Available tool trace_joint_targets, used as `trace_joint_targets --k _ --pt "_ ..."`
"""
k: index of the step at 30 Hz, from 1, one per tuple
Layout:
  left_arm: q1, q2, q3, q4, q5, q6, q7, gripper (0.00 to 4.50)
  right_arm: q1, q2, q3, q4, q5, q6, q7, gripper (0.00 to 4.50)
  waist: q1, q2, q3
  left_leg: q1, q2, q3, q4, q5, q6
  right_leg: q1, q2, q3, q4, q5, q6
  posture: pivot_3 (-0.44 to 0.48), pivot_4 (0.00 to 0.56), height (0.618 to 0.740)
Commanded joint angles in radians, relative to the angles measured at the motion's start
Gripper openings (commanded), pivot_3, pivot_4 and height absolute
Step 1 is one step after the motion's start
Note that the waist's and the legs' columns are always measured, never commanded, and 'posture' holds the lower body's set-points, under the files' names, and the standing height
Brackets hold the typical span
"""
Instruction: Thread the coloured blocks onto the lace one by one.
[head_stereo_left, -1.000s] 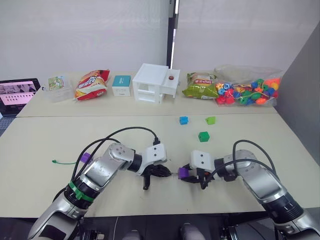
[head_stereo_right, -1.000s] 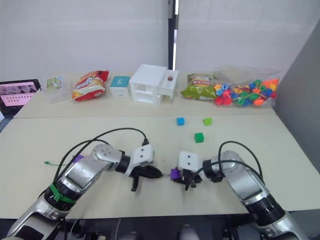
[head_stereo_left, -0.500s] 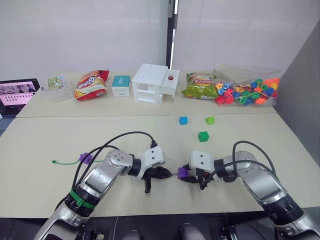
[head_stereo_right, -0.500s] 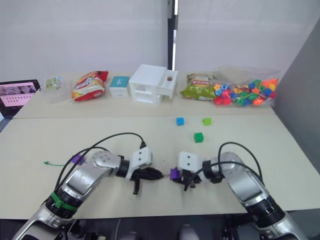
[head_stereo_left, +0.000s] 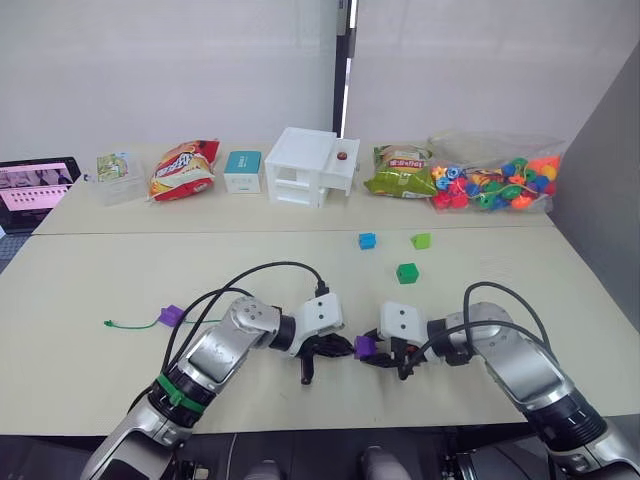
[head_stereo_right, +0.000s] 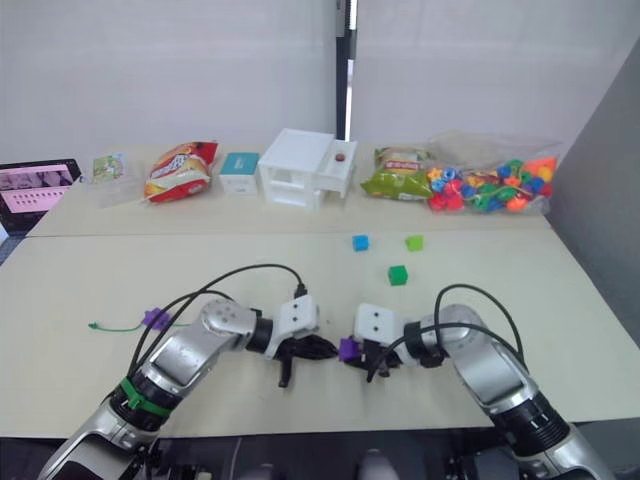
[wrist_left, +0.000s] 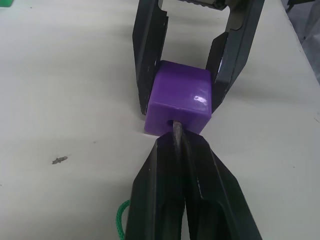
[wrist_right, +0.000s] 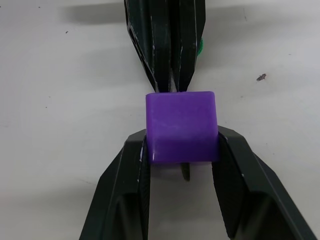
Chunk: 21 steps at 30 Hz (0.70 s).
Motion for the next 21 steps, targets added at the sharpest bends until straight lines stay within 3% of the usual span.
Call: trace_joint_targets --k 1,6,16,21 --pt "-0.014 -0.018 -0.042 -0.006 -0.008 0.004 -0.033 0.0 -0.017 0.024 0.005 -0.029 0.013 0.0 -0.018 1.18 0.0 0.0 0.0 0.0 0.0 0.0 0.0 0.0 0.0 0.0 0.0 0.0 0.0 0.0 0.0 0.0 0.15 0.74" --pt "-0.023 0.008 -0.027 0.005 -0.005 0.0 -0.05 0.0 -0.007 0.019 0.002 -0.031 0.01 -0.002 -0.023 1.18 -0.003 0.0 0.0 0.0 0.0 0.0 0.0 0.0 0.0 0.0 0.0 0.0 0.0 0.0 0.0 0.0 0.15 0.74" --pt "-0.049 0.076 0.062 -0.041 -0.051 0.006 -0.091 3.24 -0.002 0.012 0.002 -0.03 0.012 -0.002 -0.032 1.18 -0.001 0.0 0.0 0.0 0.0 0.0 0.0 0.0 0.0 -0.001 0.0 0.0 0.0 0.0 0.0 0.0 0.15 0.74" --pt "-0.035 0.14 0.077 -0.066 -0.059 -0.006 -0.123 3.27 -0.004 0.012 0.001 -0.023 0.012 -0.006 -0.036 1.18 0.0 0.0 0.0 0.0 0.0 0.0 0.0 0.0 0.0 -0.001 0.0 0.0 0.0 0.0 0.0 0.0 0.15 0.74"
